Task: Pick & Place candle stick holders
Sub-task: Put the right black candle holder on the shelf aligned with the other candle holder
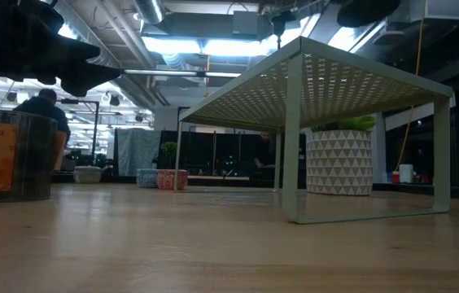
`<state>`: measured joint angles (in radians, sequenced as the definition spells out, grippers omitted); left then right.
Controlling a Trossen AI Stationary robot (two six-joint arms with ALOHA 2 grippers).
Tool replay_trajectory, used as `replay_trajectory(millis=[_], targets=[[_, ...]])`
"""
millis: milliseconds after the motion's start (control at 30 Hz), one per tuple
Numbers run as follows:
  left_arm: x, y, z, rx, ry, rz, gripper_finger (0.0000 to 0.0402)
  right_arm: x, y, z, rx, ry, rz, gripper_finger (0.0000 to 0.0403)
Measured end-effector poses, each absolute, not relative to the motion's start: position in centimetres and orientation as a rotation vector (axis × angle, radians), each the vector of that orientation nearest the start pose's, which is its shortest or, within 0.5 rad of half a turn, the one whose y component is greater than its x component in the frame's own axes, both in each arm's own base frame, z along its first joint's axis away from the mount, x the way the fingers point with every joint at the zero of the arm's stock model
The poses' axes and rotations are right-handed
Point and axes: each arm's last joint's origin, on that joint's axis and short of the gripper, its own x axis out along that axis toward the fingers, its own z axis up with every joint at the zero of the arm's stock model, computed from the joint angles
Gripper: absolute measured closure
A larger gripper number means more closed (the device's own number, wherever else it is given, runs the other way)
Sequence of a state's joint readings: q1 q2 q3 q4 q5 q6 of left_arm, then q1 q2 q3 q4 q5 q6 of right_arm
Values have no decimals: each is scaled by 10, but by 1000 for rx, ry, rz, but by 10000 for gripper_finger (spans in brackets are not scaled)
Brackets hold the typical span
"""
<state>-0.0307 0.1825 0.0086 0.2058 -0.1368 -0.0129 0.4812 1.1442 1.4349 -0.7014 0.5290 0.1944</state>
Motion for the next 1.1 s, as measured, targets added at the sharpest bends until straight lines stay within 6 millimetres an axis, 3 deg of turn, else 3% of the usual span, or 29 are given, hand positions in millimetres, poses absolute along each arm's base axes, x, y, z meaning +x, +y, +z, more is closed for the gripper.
replay_trajectory(millis=[200, 333, 700, 1100], targets=[[109, 1, 171, -16, -33, 106, 34, 194, 80, 427, -63, 406, -174, 389], [109, 1, 171, -15, -33, 106, 34, 192, 78, 408, -109, 453, -229, 389], [109, 1, 171, -15, -32, 106, 34, 161, 60, 379, 30, 347, -321, 389], [108, 1, 171, -16, -33, 106, 34, 179, 53, 346, 128, 273, -291, 389]])
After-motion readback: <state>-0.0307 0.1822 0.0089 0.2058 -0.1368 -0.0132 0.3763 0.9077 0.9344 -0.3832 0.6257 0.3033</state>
